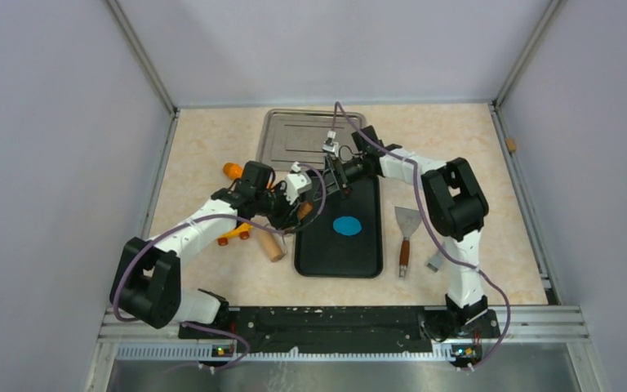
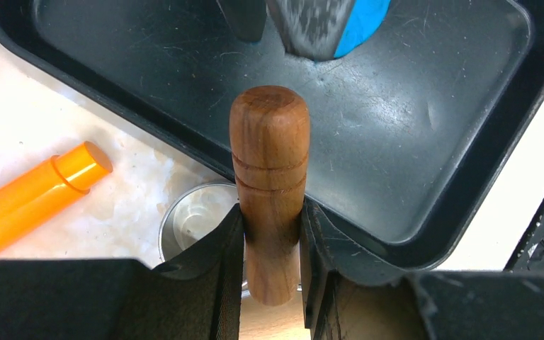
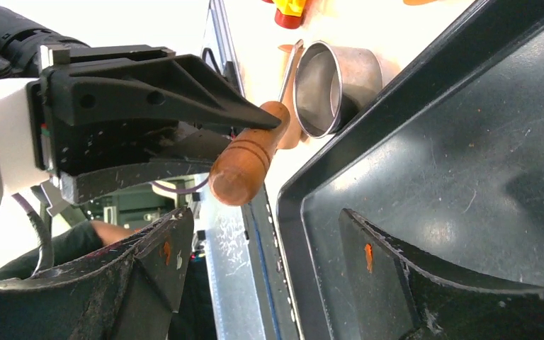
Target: Roll out the dumpling wrappers from the dough
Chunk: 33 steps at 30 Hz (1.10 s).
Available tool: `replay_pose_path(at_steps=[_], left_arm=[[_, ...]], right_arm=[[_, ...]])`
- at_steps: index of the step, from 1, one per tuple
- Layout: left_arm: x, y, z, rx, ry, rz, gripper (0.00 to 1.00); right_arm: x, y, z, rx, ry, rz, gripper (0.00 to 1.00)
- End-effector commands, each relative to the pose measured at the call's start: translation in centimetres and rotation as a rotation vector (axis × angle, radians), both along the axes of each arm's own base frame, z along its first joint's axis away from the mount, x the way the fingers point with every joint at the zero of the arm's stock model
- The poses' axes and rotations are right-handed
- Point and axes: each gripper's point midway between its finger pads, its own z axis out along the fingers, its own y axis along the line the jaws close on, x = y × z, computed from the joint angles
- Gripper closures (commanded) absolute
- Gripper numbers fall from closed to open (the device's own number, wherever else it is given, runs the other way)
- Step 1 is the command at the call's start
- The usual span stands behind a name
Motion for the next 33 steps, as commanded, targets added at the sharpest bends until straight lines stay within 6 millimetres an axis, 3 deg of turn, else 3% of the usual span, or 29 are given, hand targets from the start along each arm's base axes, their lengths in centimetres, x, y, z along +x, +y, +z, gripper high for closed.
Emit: replay_pose_path(at_steps=[1, 6, 12, 26, 28, 30, 33], left_arm=[[1.5, -1.7, 1.9, -0.074, -0.054, -0.011, 0.98], [1.9, -2.2, 2.0, -0.084, -0.049, -0.011, 0.98], [1.8, -2.8, 2.4, -0.09, -0.034, -0.02, 0.98], [2.6, -3.3, 2.6, -0.108, -0.014, 0.025, 0.98], [2.6, -3.4, 2.7, -0.107, -0.018, 0.02, 0.97], [2.6, -3.2, 2.6, -0.096, -0.021, 0.024, 0.92], [2.6, -2.2, 2.7, -0.054, -0.027, 0.048, 0.66]], right_arm=[[-0.1, 1.7, -0.1, 0.036, 0.002, 0.033, 0.25], [-0.5, 3.2, -0.4, 0.047, 0.024, 0.048, 0.35], [-0.5, 3.6, -0.5, 0.042, 0.015, 0.041, 0.5], [-1.6, 4.7, -1.3, -0.03, -0.057, 0.069, 0.6], [-1.5, 4.8, -1.2, -0.032, -0.071, 0.072, 0.76], [-1.5, 4.7, -1.1, -0.034, -0.078, 0.075, 0.96], [-1.1, 4.5, -0.8, -0.037, -0.094, 0.066, 1.0]])
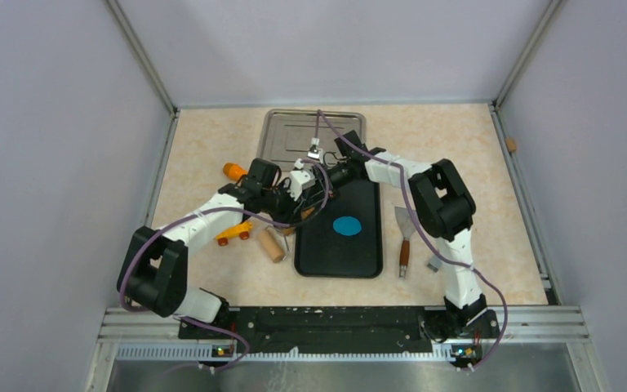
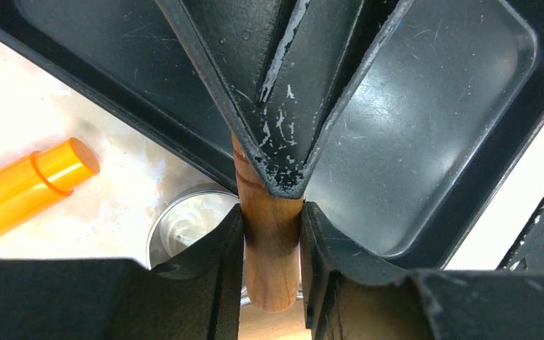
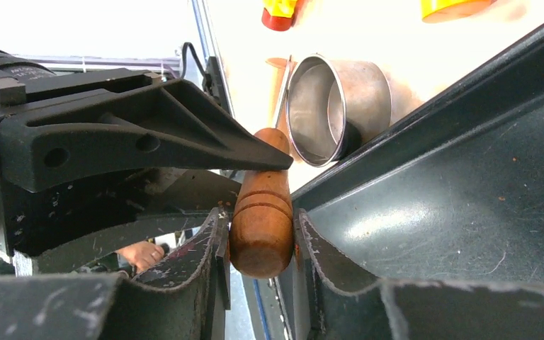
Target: Roll out the dumpling wrappers from the dough
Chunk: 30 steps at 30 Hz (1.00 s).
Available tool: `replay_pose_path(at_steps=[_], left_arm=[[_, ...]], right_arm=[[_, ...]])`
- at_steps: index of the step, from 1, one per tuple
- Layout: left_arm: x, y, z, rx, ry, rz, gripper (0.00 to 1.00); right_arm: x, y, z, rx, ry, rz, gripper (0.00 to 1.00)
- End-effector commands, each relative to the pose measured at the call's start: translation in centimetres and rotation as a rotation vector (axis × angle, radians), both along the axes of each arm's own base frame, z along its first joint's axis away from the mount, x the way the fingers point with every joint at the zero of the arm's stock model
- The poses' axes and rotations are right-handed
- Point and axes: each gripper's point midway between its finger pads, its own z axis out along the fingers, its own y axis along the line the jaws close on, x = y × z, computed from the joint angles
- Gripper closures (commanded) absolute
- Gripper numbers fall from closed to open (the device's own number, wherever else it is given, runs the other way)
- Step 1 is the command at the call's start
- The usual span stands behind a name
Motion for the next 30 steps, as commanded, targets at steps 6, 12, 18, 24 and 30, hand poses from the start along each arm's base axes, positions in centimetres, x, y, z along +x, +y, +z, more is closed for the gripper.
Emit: replay_pose_path(at_steps=[6, 12, 18, 24, 30], left_arm=[[-1.5, 1.7, 3.5, -0.009, -0.168, -0.106, 0.45], [-2.1, 1.1, 1.4, -0.022, -0.196, -0.205, 0.42], [-0.7, 2.0, -0.9, 0.071, -0.181, -0.195, 0.44], [-0.5, 2.2, -1.9, 0.093, -0.178, -0.197, 0.62], [-1.0, 2.2, -0.8, 0.087, -0.162, -0.206, 0.97]], right_arm=[[0.8, 0.5, 1.4, 0.01, -0.095, 0.008, 1.0], [0.8, 0.5, 1.3, 0.012, -0.09, -0.001, 1.0], [0.8, 0.4, 1.4, 0.011, -0.099, 0.001, 1.0], [1.0, 0.3, 1.4, 0.007, -0.102, -0.005, 1.0], [1.9, 0.5, 2.3, 0.015, -0.142, -0.018, 1.0]])
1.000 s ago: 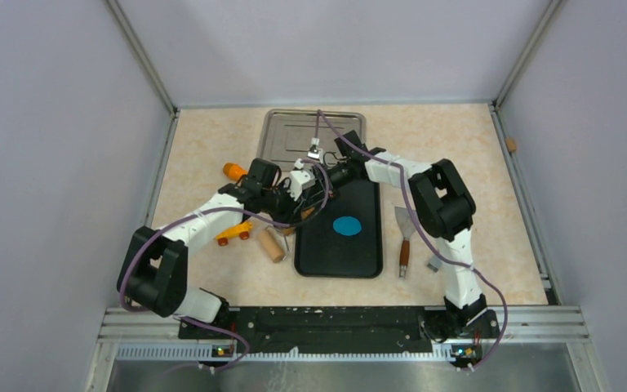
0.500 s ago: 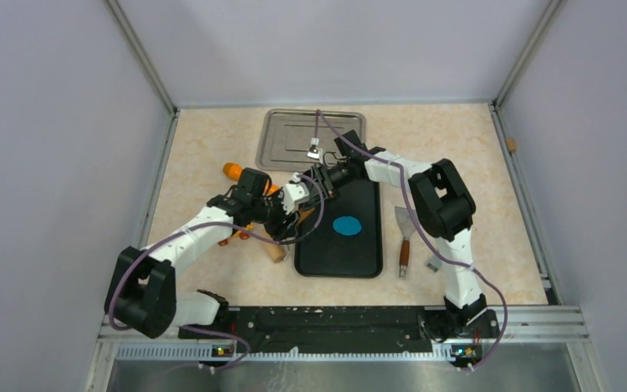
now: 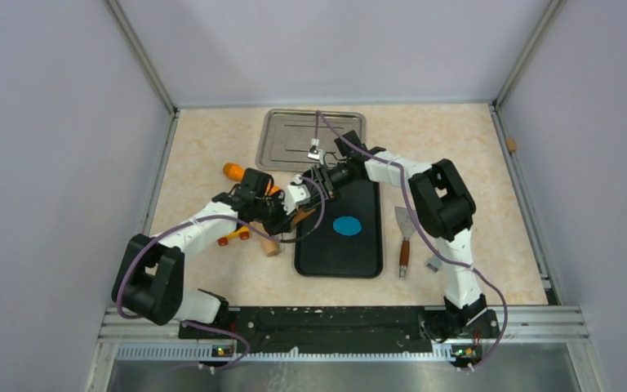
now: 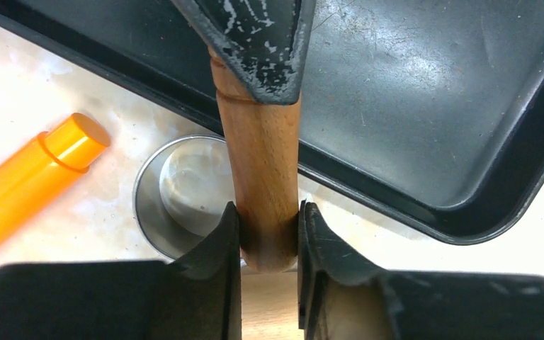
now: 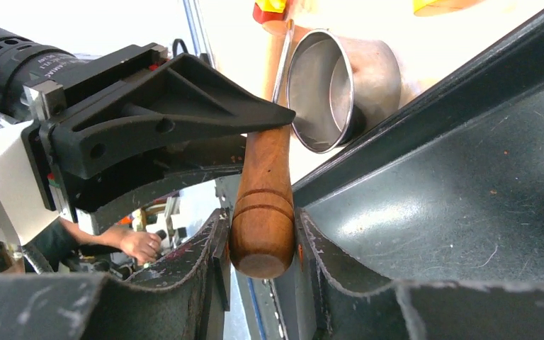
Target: Roll out the dumpling wrappers from the dough
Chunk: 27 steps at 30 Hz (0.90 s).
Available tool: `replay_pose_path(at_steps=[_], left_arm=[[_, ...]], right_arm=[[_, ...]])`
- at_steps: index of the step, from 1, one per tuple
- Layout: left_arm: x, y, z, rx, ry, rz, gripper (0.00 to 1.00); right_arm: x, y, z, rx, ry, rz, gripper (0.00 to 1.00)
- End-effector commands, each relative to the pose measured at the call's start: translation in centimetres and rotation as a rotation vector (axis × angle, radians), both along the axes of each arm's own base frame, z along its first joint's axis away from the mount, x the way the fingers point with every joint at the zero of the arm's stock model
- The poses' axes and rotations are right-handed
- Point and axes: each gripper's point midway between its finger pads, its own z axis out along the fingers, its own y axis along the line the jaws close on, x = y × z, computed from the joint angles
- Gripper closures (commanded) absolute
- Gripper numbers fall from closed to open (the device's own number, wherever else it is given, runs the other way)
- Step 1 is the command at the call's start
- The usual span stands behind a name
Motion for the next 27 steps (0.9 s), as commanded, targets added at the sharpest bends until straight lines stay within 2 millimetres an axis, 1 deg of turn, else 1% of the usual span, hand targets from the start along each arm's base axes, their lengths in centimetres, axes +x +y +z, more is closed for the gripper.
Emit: replay_pose_path(at_steps=[1, 3, 4, 6, 7, 9, 10, 13, 16, 19, 21, 23, 25, 27], left_arm=[[-0.1, -0.6, 1.7, -0.017, -0.035, -0.057, 0.99], [-0.5, -0.5, 2.7, -0.021, -0.04, -0.06, 1.0], [-0.8, -0.5, 3.1, -0.025, -0.037, -0.063, 1.0], [-0.9, -0.6, 4.4, -0.047, -0.037, -0.044, 1.0], [-0.7, -0.8, 5.1, -0.064, -0.042, -0.024, 1.0], [-0.2, -1.3, 6.4, -0.095, -0.045, 0.012, 1.0], [0.2, -1.5, 7.0, -0.112, -0.047, 0.03, 1.0], [1.7, -2.3, 8.5, -0.148, -0.059, 0.08, 1.0], [3.1, -2.9, 9.3, -0.17, -0.087, 0.09, 1.0], [4.6, -3.7, 9.7, -0.169, -0.116, 0.082, 1.0], [5.5, -4.4, 10.0, -0.165, -0.127, 0.068, 1.0], [6.3, -5.1, 10.1, -0.156, -0.134, 0.054, 1.0], [6.8, -5.5, 10.3, -0.152, -0.132, 0.049, 1.0], [7.3, -5.8, 10.5, -0.153, -0.137, 0.052, 1.0]], right_arm=[[2.4, 0.8, 3.0, 0.038, -0.146, -0.028, 0.95], [3.3, 0.6, 3.9, 0.025, -0.192, -0.04, 0.62], [3.7, 0.5, 4.3, 0.015, -0.219, -0.047, 0.51], [4.6, 0.3, 5.2, -0.01, -0.283, -0.069, 0.36], [5.0, 0.2, 5.5, -0.021, -0.305, -0.08, 0.32], [5.6, 0.2, 6.0, -0.029, -0.337, -0.086, 0.26], [5.9, 0.3, 6.3, -0.031, -0.349, -0.087, 0.25], [6.4, 0.4, 6.7, -0.035, -0.373, -0.083, 0.24], [6.7, 0.3, 7.4, -0.037, -0.396, -0.072, 0.25], [6.8, -0.1, 7.8, -0.048, -0.374, -0.046, 0.31], [7.0, -0.7, 8.0, -0.049, -0.349, -0.038, 0.34], [7.5, -1.3, 8.7, -0.034, -0.329, -0.05, 0.34], [7.8, -2.0, 9.7, -0.004, -0.299, -0.063, 0.31], [7.7, -2.8, 10.2, 0.0, -0.292, -0.07, 0.29]])
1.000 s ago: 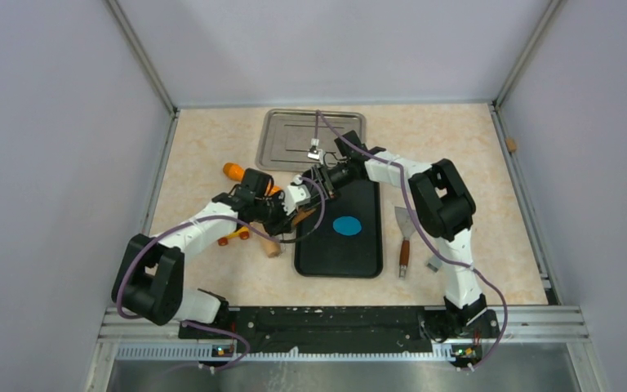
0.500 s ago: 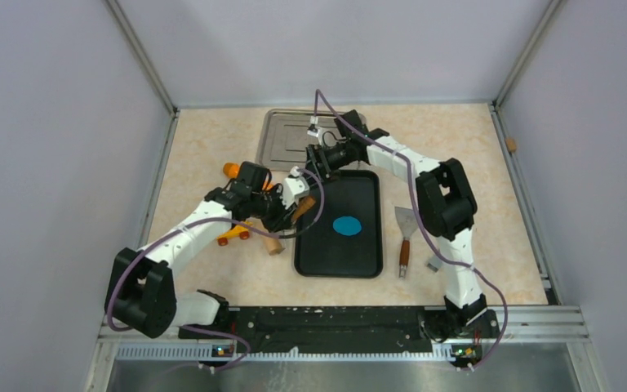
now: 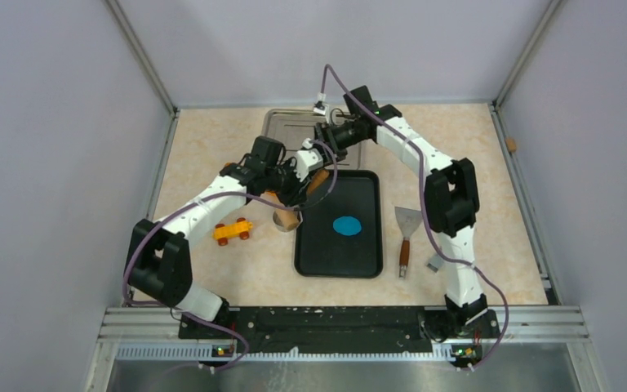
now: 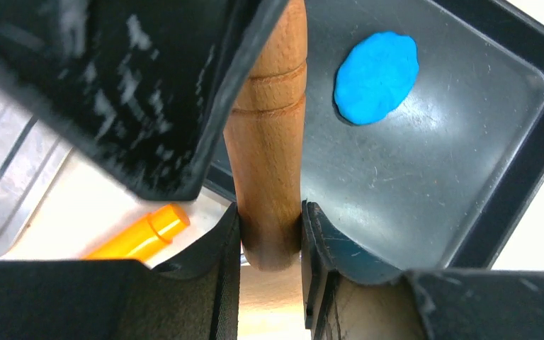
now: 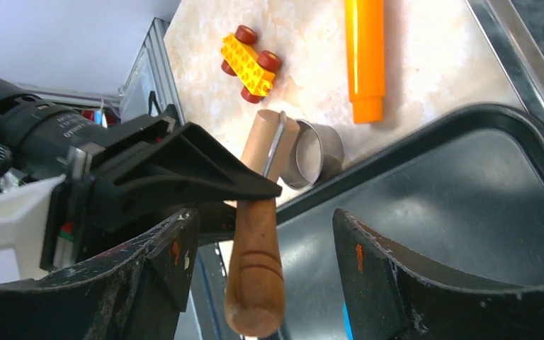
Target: Roll out the dumpling wrappers from the dough
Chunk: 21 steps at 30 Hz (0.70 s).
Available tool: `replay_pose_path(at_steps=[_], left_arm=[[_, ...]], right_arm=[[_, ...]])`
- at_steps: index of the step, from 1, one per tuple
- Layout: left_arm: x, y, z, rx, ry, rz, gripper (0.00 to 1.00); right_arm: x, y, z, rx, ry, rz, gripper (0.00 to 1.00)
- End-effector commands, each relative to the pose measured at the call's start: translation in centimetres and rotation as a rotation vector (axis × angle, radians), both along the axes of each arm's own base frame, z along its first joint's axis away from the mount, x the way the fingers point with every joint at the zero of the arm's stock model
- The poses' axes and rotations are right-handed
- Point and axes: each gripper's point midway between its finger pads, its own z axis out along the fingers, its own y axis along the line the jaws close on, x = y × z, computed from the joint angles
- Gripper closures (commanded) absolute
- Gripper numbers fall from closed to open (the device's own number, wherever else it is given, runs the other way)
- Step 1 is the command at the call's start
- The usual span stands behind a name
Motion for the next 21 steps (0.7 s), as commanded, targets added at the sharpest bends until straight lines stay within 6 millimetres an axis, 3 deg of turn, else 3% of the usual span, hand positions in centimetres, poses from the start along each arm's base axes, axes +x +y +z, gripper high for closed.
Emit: replay_pose_path(at_steps=[1, 6, 14, 21], left_arm=[[2.7, -1.8, 3.7, -0.057, -0.116, -0.009, 1.0], [3.4, -3.0, 4.8, -0.079, -0.141, -0.021, 1.0], [3.5, -5.5, 5.3, -0.094, -0.145, -0.061, 1.0], [5.8, -6.2, 5.5, -0.079, -0.176, 0.028, 1.0]], right_arm=[[0.0, -2.5, 1.7, 0.013, 0.031, -0.009, 0.29], [-0.6, -4.0, 1.0, -0.056, 0.026, -0.055, 0.32], [-0.3, -4.0, -0.2, -0.07, 0.064, -0.091, 0.45], [-1.4, -4.6, 0.1, -0.077, 0.065, -0.074, 0.38]])
